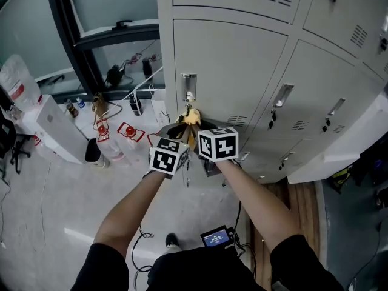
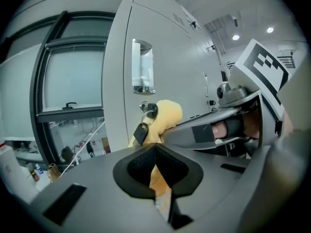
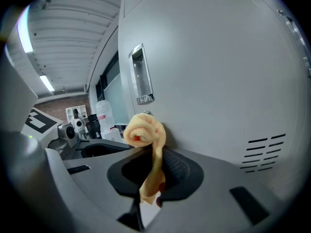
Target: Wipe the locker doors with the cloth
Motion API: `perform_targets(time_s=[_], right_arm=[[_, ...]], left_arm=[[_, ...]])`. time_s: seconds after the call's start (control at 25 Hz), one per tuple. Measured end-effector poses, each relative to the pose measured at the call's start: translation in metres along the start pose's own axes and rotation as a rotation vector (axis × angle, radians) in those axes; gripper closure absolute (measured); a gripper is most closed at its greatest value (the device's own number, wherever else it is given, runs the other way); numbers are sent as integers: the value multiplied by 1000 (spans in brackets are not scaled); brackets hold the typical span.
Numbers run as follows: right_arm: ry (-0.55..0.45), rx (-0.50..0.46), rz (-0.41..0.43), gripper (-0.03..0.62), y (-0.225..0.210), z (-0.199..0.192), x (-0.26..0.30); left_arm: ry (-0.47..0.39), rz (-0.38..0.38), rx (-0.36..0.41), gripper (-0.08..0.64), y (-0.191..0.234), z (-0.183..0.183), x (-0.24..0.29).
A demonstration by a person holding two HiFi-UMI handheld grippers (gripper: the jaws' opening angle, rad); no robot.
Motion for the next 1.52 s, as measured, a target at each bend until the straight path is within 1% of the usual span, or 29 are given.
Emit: perform_targets(time_s=[0.08, 0.24, 0.68, 0.84, 1.04, 1.2, 1.52], right_arm=[[2, 2, 2, 522, 4, -1, 7], [-2, 15, -20, 522, 5, -1, 15], [2, -26, -56, 522, 2, -2, 16], [5, -41, -65, 522, -1, -2, 13], [1, -72, -81, 522, -15, 2, 3], [0, -83, -100, 522, -35, 3, -13], [-11, -64, -158, 522, -86, 6, -49]], left_arm=[[-1, 7, -3, 540, 10, -1, 1], [0, 3, 0, 541, 19, -1, 5], [1, 4, -3, 541, 19, -2, 8], [4, 15, -20, 541, 15, -3, 10], [-4, 7, -35, 541, 0, 1, 19], [-6, -15, -37, 541, -22, 4, 32], [-1, -71, -12, 541, -74, 13, 65]])
Point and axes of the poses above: the fingertips, and each gripper's own axes: x forward along the fingers, y to its left, z out of its top, the point moved 1 cm from there along -x, backward along the fingers, and after that the axes turned 9 degrees about -y, right-handed, at the moved point
